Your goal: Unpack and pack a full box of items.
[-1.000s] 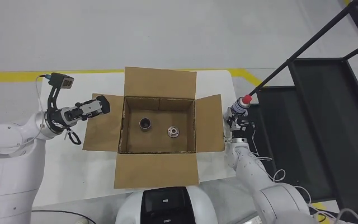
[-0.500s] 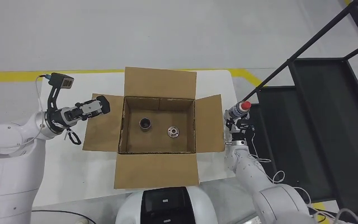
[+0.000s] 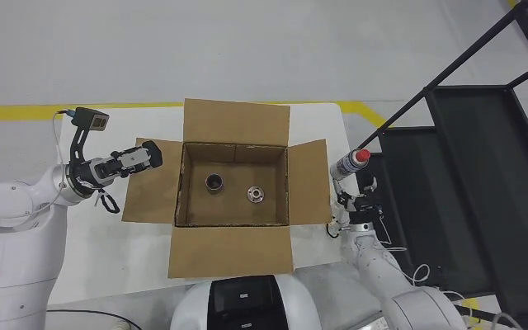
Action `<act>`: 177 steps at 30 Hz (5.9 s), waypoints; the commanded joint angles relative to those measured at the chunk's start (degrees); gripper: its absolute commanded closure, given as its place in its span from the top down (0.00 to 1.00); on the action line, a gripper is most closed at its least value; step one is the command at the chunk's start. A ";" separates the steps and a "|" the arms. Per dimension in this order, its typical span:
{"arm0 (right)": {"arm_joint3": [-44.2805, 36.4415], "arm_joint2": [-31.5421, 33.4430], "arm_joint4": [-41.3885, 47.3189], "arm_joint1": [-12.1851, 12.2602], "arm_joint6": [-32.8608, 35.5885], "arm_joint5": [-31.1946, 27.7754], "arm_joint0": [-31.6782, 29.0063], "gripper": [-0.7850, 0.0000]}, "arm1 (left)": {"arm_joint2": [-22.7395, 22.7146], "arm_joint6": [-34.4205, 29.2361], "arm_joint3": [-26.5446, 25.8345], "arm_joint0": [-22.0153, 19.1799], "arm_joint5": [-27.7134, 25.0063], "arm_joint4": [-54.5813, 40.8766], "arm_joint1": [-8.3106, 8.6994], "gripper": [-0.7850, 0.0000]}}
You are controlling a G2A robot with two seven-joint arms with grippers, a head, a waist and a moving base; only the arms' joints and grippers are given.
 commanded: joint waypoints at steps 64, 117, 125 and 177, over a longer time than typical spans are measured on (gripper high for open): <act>-104.18 33.54 55.23 14.37 112.88 -21.48 -43.85 1.00 | 0.00 0.00 0.00 0.00 0.00 0.00 0.00 1.00; -95.25 -17.26 33.83 11.90 128.71 12.88 3.26 1.00 | 0.00 0.00 0.00 0.00 0.00 0.00 0.00 1.00; -79.47 -33.70 30.75 6.79 131.25 18.13 19.26 1.00 | 0.00 0.00 0.00 0.00 0.00 0.00 0.00 1.00; -32.99 -55.56 32.29 -13.89 123.07 9.25 37.39 1.00 | 0.00 0.00 0.00 0.00 0.00 0.00 0.00 1.00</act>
